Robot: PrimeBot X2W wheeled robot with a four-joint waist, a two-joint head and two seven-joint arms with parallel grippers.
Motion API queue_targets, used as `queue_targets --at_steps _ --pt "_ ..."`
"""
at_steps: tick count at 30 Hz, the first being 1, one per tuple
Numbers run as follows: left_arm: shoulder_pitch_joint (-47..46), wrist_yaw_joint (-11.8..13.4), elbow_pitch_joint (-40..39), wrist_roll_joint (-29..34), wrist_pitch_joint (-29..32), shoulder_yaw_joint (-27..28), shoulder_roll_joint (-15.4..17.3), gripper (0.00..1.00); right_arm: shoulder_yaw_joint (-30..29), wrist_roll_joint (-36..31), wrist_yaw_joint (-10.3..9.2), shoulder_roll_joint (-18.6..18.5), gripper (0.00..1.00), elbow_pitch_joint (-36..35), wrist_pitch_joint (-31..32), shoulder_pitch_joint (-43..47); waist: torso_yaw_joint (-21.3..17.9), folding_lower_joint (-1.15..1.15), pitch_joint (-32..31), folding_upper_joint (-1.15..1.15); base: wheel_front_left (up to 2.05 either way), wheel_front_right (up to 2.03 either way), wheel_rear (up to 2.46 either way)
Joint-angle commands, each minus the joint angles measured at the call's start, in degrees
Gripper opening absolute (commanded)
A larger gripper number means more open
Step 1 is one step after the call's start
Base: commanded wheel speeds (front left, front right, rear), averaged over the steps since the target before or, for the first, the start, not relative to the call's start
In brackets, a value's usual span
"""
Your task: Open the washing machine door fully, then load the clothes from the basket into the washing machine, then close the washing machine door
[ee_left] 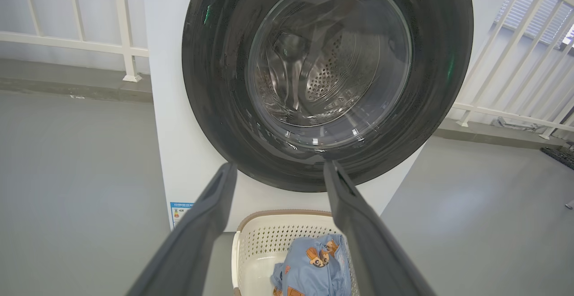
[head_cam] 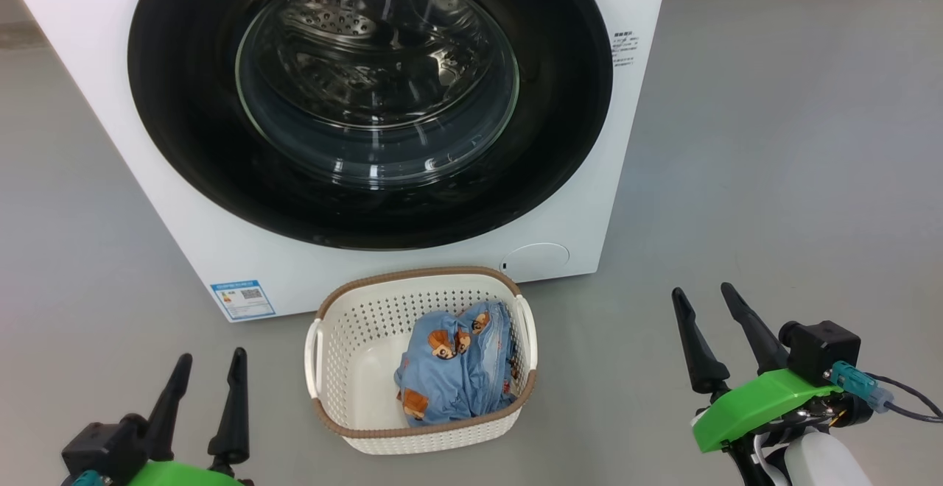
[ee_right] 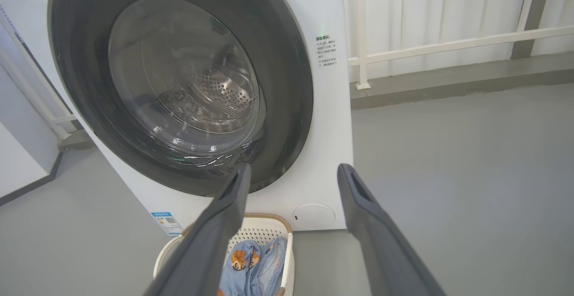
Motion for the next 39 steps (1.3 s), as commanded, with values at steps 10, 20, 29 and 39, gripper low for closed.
queue_targets --at_steps 10,20,29,39 --pt "-3.3 -0.2 -0.3 8.5 -2.5 2.7 1.5 1.00 1.3 -8.2 -0.07 -0.1 1.00 -0.1 -2.5 -3.7 0.2 0.00 -0.2 0.00 0.00 0.00 0.00" --pt "-3.3 -0.2 1.1 13.0 -3.3 5.3 0.5 1.00 -1.2 -12.8 -0.08 0.4 1.00 0.3 -3.2 -3.8 0.5 0.00 -0.2 0.00 0.00 0.00 0.00" --pt "-3.4 0.0 1.8 14.3 -3.3 7.3 -0.6 1.00 -3.8 -13.8 -0.08 0.9 1.00 0.5 -3.2 -3.5 0.4 0.00 -0.2 0.00 0.00 0.00 0.00" --pt "-3.5 0.0 1.6 13.3 -3.3 9.4 -2.0 1.00 -3.8 -13.0 -0.08 1.1 1.00 0.9 -3.2 -3.6 0.3 0.00 -0.1 0.00 0.00 0.00 0.00"
